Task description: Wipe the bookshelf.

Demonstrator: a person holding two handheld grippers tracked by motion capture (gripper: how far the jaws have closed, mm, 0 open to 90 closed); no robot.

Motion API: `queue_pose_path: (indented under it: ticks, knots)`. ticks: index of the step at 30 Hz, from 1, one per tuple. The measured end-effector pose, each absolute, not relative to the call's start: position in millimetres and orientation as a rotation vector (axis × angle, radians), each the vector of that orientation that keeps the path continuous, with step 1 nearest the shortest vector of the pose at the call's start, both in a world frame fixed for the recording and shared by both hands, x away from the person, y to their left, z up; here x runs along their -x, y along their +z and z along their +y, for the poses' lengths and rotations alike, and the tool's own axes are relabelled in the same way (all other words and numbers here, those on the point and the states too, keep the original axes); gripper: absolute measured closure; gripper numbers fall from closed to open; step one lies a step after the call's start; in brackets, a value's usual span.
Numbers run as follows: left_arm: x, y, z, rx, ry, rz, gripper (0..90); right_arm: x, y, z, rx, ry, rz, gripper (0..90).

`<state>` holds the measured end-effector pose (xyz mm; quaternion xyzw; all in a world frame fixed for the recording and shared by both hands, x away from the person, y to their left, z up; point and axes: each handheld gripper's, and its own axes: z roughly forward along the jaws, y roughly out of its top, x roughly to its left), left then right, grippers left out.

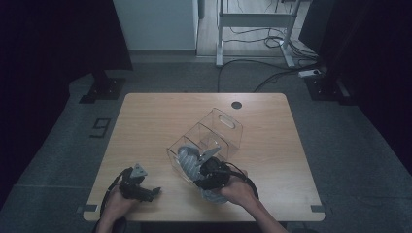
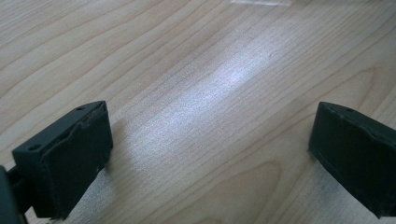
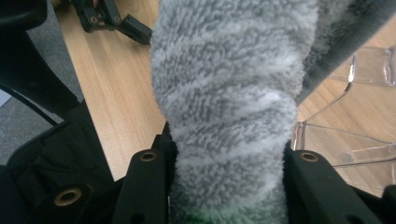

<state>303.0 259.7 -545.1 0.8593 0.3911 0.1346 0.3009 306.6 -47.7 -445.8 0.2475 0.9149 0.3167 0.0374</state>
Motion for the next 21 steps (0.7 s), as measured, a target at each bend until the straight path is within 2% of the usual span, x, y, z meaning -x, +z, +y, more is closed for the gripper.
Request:
queue_pose_path:
  ticks: [21]
  knots:
    - [-303.1, -545.1, 260.0, -2.28, 0.356, 1.037, 0.0, -300.0, -492.7, -54.1, -0.768, 0.954, 2.79, 63.7]
